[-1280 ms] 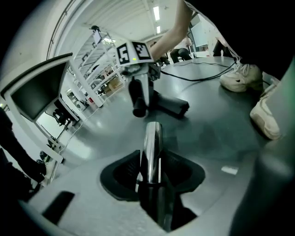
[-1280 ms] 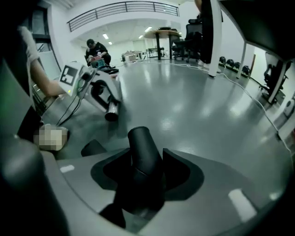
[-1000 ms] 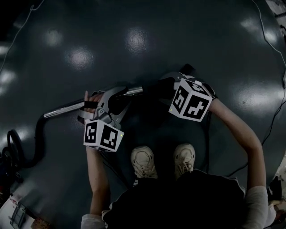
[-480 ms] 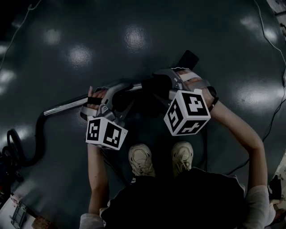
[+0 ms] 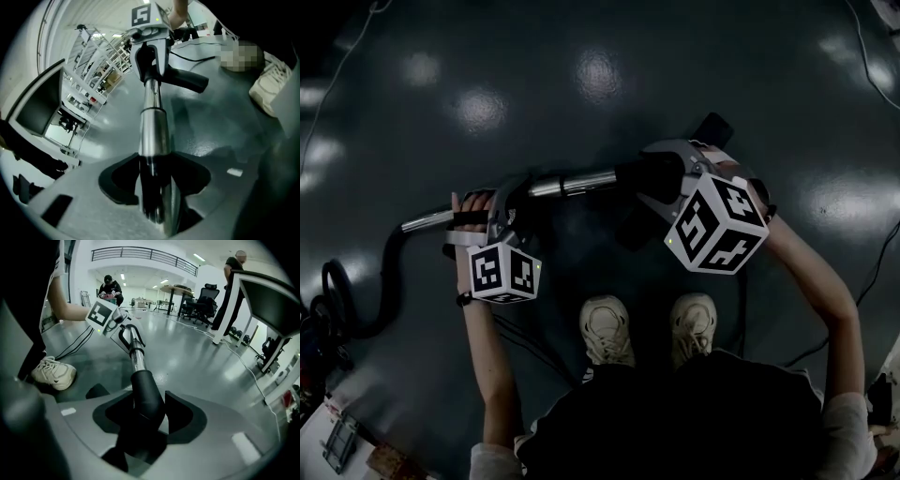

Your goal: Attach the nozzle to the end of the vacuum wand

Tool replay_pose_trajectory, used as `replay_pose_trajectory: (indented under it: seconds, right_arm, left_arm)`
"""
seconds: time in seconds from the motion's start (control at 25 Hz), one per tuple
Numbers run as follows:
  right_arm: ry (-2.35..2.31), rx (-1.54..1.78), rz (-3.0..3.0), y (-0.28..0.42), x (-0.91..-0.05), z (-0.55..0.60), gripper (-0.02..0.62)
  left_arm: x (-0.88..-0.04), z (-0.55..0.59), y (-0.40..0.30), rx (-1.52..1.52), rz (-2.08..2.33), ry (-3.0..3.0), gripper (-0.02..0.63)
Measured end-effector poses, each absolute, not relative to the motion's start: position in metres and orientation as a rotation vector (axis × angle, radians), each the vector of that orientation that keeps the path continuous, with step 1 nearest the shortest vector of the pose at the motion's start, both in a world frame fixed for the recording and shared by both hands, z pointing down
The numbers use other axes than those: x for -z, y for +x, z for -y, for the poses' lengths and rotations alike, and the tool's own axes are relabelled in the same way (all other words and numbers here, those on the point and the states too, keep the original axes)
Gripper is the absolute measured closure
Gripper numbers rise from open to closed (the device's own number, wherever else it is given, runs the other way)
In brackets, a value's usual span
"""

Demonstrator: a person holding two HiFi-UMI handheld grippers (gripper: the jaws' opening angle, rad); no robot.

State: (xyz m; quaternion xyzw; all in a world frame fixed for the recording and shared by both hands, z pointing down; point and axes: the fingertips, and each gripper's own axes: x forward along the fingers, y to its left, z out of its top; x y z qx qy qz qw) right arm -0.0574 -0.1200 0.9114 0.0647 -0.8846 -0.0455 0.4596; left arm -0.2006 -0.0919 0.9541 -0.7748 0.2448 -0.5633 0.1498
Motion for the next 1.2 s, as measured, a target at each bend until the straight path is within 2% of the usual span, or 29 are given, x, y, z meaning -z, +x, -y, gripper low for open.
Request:
replay_pose_trajectory:
  seconds: [0.12,0.44,0.56,0.96,1.2]
  right_arm:
    - [0.162,0.082,2.173,-0.054,-0.912,0.121,0.377]
    - [0.241,0.132,2.089,-0.06,-0.928,0.119,0.38]
    - [0.172,0.23,2.051,-0.078,-0.929,0.107,0.391]
    - [0.042,0.198,2.036,-0.096,-0.948,0.085,0.41]
    - [0.157,-0.011,2.215,-0.095,-0.927,0.097,0.412]
  left_arm:
    - [-0.957,0.095,-0.198,1.592,-0.701,-2.259,0.417]
    - [-0.97,0.095,-0.19,1.595,-0.678,-2.433,0.418]
    - [-0.971,0.086,-0.196,1.622,-0.667,-2.46,0.414]
    - [-0.987,0.079,-0.173,1.605,-0.603,-2.482,0.411]
    - [-0.974,0.082,-0.171,1.519,-0.67,-2.562,0.377]
